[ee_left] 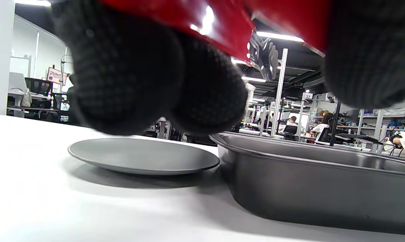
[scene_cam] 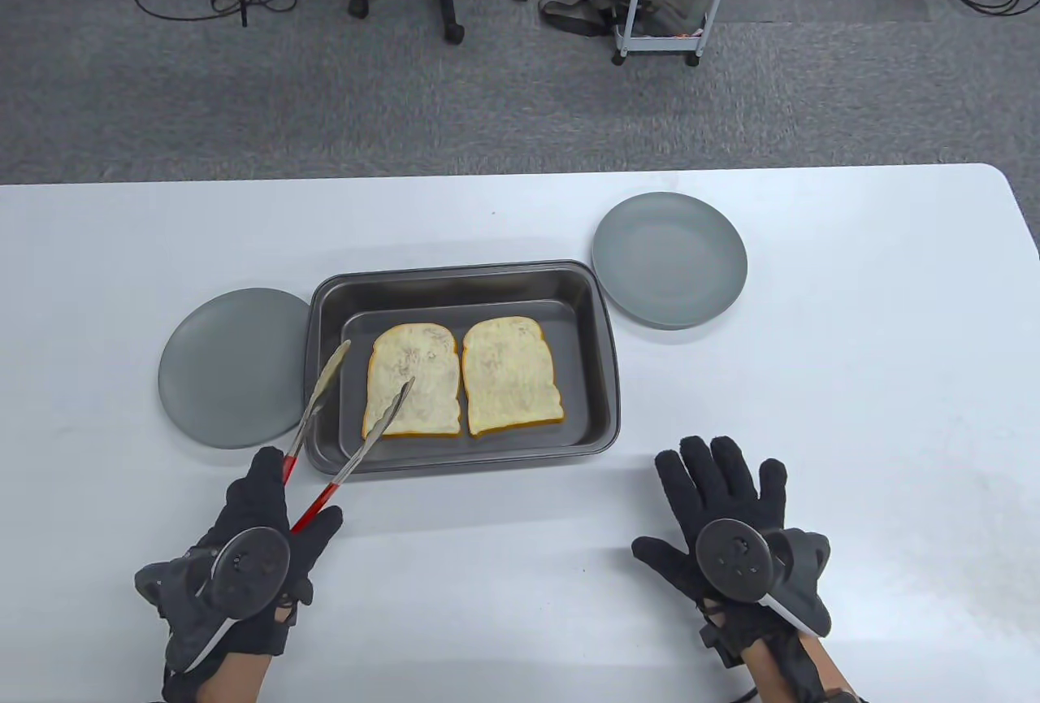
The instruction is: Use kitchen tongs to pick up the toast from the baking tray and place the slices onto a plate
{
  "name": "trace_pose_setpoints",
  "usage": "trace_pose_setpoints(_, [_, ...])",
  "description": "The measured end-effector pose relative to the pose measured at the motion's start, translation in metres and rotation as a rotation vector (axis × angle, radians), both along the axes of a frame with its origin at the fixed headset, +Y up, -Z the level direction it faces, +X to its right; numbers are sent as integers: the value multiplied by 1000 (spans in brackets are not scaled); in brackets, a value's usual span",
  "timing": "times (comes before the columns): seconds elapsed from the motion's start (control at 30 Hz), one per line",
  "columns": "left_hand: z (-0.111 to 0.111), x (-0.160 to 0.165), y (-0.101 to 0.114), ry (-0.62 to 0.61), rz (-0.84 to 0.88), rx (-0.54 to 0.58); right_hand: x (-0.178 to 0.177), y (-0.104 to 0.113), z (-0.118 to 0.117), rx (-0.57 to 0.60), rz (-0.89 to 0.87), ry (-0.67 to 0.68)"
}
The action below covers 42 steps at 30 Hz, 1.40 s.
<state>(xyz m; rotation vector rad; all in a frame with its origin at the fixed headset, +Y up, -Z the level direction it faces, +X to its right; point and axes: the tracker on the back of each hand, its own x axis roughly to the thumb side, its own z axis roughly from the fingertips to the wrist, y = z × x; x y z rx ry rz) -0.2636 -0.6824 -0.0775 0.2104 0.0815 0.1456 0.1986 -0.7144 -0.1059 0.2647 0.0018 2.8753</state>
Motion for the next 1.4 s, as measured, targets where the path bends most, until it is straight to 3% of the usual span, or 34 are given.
trace_pose_setpoints(0.47, [-3,6,-2,-21,-35,-8,0,-4,-4,-22,5,-16])
trace_pose_setpoints(0.9, [-13,6,-3,-64,-43,-14,8,-10,-21,2,-4,-147])
trace_pose_setpoints(1.07, [-14,10,-3,-86,-42,-16,18,-10,-47,-24,-2,-215])
trace_pose_setpoints(1.4, [-14,8,-1,-82,-23,-4,50,0,-158,-123,-111,-520])
